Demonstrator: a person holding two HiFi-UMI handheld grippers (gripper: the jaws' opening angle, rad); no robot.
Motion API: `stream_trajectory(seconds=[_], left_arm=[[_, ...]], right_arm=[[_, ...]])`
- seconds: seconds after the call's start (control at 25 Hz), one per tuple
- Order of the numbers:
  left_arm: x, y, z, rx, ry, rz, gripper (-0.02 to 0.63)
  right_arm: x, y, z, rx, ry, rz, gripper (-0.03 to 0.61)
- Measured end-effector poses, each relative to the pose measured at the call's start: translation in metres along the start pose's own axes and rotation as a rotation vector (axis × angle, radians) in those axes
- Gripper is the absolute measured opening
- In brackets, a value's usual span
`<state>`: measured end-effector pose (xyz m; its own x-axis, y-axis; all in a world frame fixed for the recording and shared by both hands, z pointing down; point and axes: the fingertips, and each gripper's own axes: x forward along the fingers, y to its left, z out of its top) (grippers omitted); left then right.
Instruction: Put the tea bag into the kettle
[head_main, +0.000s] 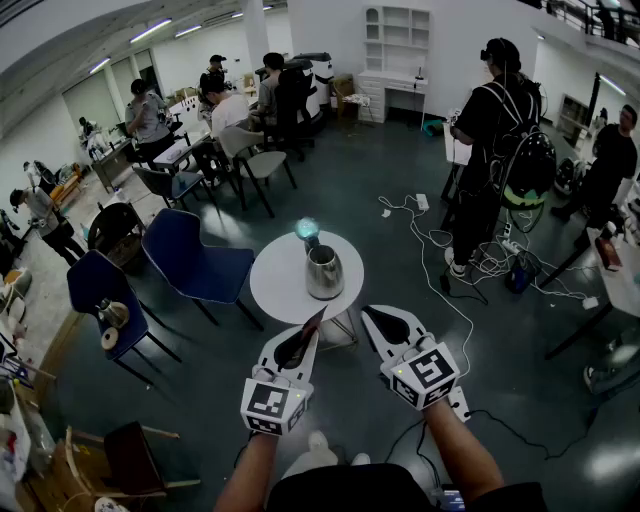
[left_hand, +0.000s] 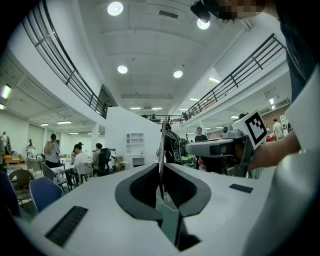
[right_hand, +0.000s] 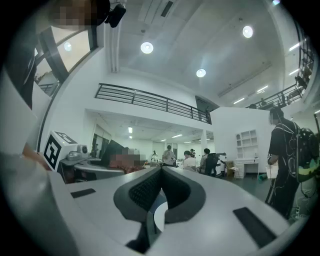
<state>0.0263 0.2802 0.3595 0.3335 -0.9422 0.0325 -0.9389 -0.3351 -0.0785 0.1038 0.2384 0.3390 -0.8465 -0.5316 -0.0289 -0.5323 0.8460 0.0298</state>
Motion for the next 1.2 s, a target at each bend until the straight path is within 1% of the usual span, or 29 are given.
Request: stream_trajectory(seconds=[0.16,0.32,0.72,1.2], left_arm=[[-0.001,0.000,0.000,0.003,0.002,-0.004,0.040],[-0.001,0.009,0.000,0.002,0.004,-0.009,0.040],[-0.002,0.027,-0.009,-0.001,0.007,-0.010,0.040],[0.029,0.088,-0.014,-0.002,0.001,-0.024,0.040]], right_arm=[[-0.001,0.001,-0.001,0.007,-0.006,-0.007,0.018],[0.009,0.001,-0.001,0.026,-0.010,-0.013,0.018],[0.025,0.007,-0.004,0.021,-0.012,-0.010,0.018],[0.090,-0.007,-0.009,0.032,-0.019,-0.018,0.018]])
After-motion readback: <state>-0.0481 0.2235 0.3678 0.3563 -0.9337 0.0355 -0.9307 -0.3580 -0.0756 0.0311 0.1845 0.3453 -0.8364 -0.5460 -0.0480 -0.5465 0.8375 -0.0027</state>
